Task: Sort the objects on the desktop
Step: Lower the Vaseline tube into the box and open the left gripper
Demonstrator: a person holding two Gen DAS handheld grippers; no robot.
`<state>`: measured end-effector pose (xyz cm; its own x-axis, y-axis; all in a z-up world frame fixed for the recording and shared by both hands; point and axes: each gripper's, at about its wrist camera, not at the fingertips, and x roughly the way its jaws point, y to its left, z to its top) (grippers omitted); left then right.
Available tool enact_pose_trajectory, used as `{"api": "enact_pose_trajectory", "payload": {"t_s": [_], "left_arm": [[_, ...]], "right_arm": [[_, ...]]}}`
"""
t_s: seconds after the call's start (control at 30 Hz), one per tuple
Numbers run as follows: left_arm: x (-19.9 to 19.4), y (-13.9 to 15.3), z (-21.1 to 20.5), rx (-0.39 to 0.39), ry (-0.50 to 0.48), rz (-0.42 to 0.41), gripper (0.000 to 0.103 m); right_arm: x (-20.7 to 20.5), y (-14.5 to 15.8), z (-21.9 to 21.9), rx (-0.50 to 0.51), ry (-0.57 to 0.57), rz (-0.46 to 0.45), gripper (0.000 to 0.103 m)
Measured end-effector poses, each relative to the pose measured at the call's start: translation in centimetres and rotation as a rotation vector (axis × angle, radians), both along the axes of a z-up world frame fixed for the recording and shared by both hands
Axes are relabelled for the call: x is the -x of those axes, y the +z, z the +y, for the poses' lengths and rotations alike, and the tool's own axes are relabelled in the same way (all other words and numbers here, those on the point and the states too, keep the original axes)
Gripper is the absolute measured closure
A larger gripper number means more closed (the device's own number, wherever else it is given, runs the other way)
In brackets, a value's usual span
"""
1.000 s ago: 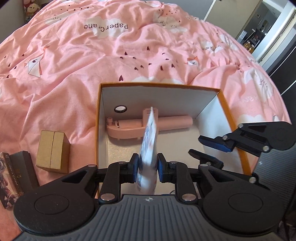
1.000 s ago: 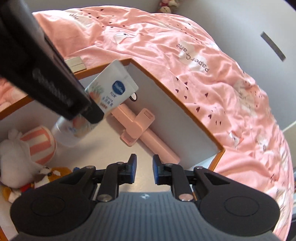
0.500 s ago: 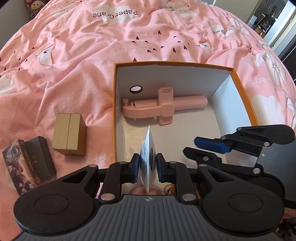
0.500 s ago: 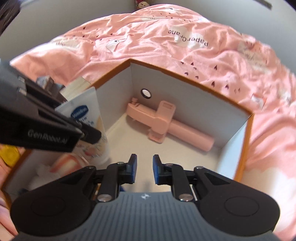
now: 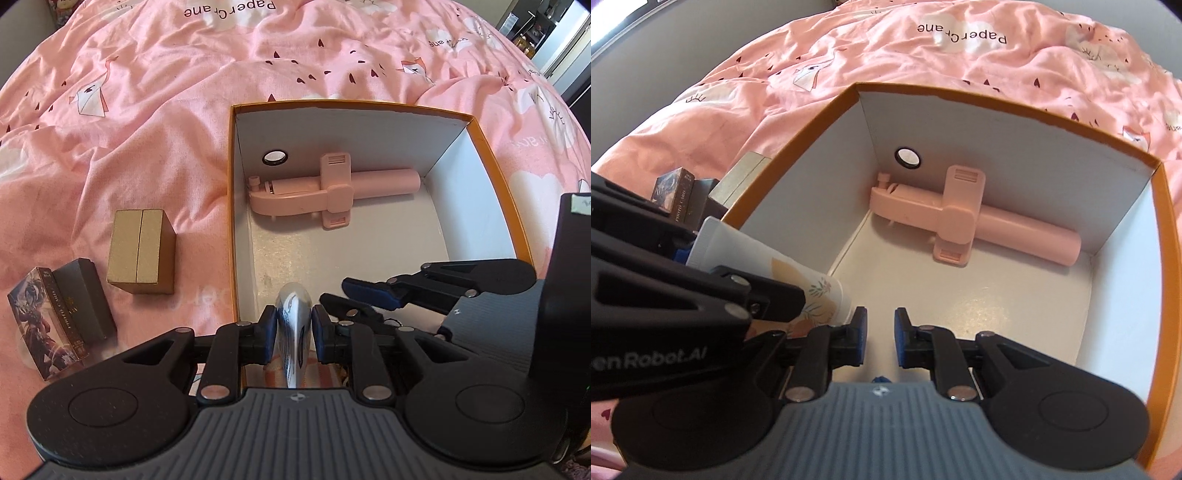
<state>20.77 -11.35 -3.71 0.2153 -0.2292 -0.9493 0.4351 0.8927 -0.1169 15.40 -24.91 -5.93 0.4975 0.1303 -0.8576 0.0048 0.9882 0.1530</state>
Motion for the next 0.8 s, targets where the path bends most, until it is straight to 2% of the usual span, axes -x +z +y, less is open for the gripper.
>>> {"api": "enact_pose_trajectory", "payload": {"t_s": [0.3,0.43,0.53,0.6,0.7,0.8], "left_arm": [[0.1,0.8,0.5,0.042,0.001,-0.016,0.081],[0.8,3.2,1.8,0.109,0.005,-0.069,0.081],[1.1,5.4,3.6,0.185,0.039,-0.12,0.081],[1.1,6.4,4.8,0.208,0.078,-0.141,0.081],[0.8,6.9,6.4,0.187,0.134,-0.175,0.081],[0.6,6.5,7.9,0.161,0.187,-0.174,0.081]], "right_arm": [[-0.6,-0.5,0.6,-0.009,0.024,0.002,0.087],[-0.8,-0.7,0.3,0.031,0.018,0.014,0.088],[-1.2,-0.4,-0.8,0.003,-0.028,0.007,0.09],[-1.7,-0.3,-1.4,-0.01,-0.047,0.001,0.09],[-2.8,-0.5,-1.7,-0.016,-0.051,0.009,0.091],[-3.6,-0.9,-1.4,0.001,-0.035,0.006,0.091]]}}
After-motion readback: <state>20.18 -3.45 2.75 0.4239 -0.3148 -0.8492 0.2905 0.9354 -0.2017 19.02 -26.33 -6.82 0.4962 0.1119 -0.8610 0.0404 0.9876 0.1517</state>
